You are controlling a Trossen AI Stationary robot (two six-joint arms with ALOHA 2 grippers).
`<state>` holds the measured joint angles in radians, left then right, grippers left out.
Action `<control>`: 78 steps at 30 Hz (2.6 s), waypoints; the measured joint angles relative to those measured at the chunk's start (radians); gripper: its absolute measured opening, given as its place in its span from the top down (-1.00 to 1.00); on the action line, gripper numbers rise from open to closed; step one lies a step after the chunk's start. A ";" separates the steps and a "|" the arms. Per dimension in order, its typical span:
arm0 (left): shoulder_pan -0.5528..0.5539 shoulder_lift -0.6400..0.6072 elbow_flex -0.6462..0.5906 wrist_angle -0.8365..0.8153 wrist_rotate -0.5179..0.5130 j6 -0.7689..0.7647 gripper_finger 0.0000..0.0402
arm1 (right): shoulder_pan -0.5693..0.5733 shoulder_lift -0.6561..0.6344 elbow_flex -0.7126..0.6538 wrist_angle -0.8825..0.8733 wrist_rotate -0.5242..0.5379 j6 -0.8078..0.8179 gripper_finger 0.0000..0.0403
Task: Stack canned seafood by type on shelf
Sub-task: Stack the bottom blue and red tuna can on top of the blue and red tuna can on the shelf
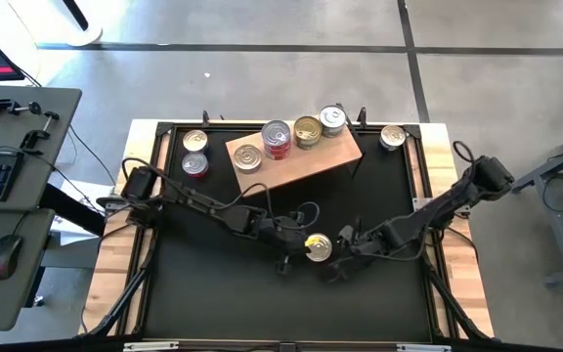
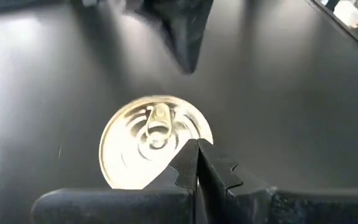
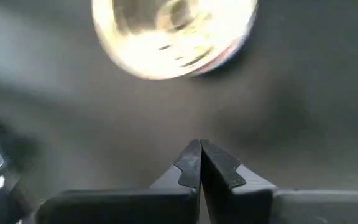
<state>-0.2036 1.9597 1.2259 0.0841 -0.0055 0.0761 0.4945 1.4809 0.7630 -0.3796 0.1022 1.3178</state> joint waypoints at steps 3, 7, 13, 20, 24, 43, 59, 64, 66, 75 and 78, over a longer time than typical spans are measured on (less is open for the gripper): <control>0.010 0.025 0.000 -0.002 -0.005 -0.003 1.00 | 0.004 0.000 -0.067 0.085 0.066 0.035 1.00; 0.023 0.059 0.000 -0.002 -0.010 -0.043 1.00 | -0.006 0.000 -0.118 0.170 0.102 0.008 1.00; 0.028 0.065 -0.001 -0.011 -0.112 -0.047 1.00 | -0.036 0.000 -0.124 0.174 0.109 -0.099 1.00; 0.029 0.065 0.000 -0.018 -0.128 -0.095 1.00 | -0.104 0.000 -0.124 0.213 0.135 -0.182 1.00; 0.022 0.065 0.000 -0.028 -0.128 -0.109 1.00 | -0.124 0.000 -0.124 0.277 0.129 -0.198 1.00; 0.004 0.073 -0.006 -0.136 -0.126 -0.109 1.00 | -0.118 0.000 -0.011 0.430 0.152 -0.234 1.00; 0.049 -0.140 -0.002 -0.488 -0.272 -0.106 1.00 | -0.150 -0.035 0.367 -0.008 0.060 -0.637 1.00; 0.024 -0.280 -0.002 -0.608 -0.296 -0.206 1.00 | -0.150 -0.034 0.570 -0.190 -0.057 -0.853 0.91; -0.004 -0.326 -0.002 -0.624 -0.305 -0.270 1.00 | -0.150 -0.023 0.634 -0.301 -0.092 -0.891 0.77; -0.223 -0.438 -0.002 -0.646 -0.512 -0.514 1.00 | -0.071 0.100 0.696 -0.479 -0.203 -0.931 -0.28; -0.280 -0.447 -0.002 -0.650 -0.543 -0.591 1.00 | -0.054 0.165 0.694 -0.487 -0.146 -0.960 -0.57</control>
<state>-0.4840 1.5130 1.2240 -0.5658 -0.5485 -0.5144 0.4404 1.6461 1.4572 -0.8667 -0.0433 0.3579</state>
